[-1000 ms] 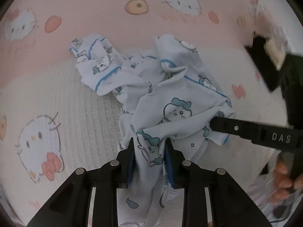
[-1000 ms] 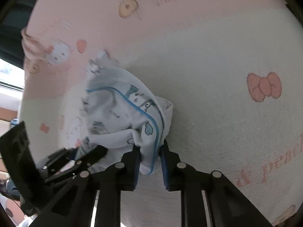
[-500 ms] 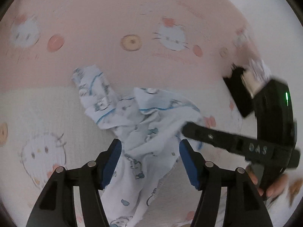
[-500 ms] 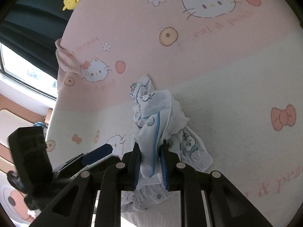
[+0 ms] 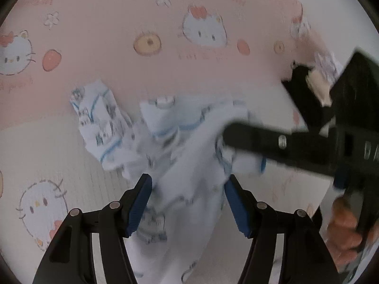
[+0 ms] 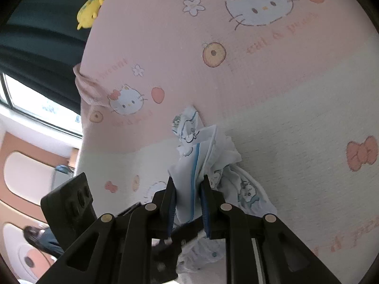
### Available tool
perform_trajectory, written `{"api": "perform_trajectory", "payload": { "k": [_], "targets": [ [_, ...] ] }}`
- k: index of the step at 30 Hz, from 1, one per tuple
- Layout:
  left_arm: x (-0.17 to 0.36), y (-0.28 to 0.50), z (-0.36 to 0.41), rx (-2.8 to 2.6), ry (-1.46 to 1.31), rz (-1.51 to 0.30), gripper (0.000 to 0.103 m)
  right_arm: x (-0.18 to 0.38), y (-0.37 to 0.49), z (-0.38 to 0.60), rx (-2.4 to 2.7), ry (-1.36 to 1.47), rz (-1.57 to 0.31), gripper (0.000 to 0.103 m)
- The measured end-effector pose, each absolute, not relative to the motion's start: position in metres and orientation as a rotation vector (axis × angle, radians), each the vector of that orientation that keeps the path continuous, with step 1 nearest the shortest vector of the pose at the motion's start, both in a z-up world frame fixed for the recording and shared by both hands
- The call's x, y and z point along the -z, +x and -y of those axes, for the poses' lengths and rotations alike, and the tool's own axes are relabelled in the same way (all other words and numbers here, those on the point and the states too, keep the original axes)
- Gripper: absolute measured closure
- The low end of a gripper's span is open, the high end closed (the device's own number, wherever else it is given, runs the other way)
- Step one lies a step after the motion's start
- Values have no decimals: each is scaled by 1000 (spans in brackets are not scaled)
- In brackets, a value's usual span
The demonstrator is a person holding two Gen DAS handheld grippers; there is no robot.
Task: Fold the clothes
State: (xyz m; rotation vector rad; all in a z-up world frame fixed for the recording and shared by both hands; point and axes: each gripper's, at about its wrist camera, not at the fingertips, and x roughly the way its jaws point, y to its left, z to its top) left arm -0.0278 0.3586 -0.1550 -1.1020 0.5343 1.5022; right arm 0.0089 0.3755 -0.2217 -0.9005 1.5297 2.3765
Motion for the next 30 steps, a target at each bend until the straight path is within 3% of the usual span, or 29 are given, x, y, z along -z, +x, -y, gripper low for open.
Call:
{"api": "perform_trajectory", "payload": {
  "k": [5, 7, 9, 11, 12, 14, 16, 23, 30],
  "targets": [
    [161, -32, -369, -1533, -1110, -537, 42, 223, 8, -373, -2370, -917, -1499, 85],
    [163, -34, -368, -1552, -1100, -516, 53, 222, 7, -370, -2377, -929, -1480, 85],
    [162, -36, -364, -1550, -1108, -523, 79, 223, 4, -368, -2371, -959, -1438, 84],
    [158, -37, -360, -1567, -1098, -528, 88, 223, 0, -367, -2361, -1007, -1378, 82],
    [158, -38, -359, -1583, -1088, -531, 90, 224, -2, -366, -2352, -1040, -1342, 79],
    [161, -41, -360, -1621, -1069, -542, 92, 227, -6, -365, -2330, -1092, -1295, 65],
    [164, -44, -359, -1658, -1045, -559, 93, 232, -5, -367, -2301, -1121, -1290, 60],
    [161, -43, -344, -1733, -897, -716, 93, 237, 5, -377, -2233, -1179, -1225, 52],
    [163, -77, -331, -1805, -1008, -653, 92, 258, 3, -378, -2178, -1298, -1164, 51]
  ]
}}
